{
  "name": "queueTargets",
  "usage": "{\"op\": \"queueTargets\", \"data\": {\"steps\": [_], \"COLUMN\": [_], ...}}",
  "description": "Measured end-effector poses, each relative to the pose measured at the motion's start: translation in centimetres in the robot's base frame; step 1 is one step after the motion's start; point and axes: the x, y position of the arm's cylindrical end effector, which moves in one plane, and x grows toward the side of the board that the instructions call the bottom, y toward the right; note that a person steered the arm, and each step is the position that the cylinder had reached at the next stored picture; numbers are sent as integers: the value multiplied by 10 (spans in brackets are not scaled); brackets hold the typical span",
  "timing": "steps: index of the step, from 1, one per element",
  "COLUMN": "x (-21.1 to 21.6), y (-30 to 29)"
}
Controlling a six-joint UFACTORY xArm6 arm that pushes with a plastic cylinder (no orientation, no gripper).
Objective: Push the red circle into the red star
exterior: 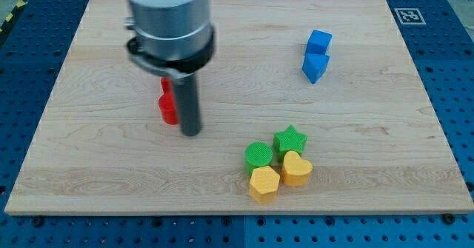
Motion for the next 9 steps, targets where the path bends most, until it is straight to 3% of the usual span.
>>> {"op": "queueTargets", "data": {"steps": [1, 3, 7, 9], "x": [0, -1, -27, -59], "y": [-50, -64, 7, -2]}}
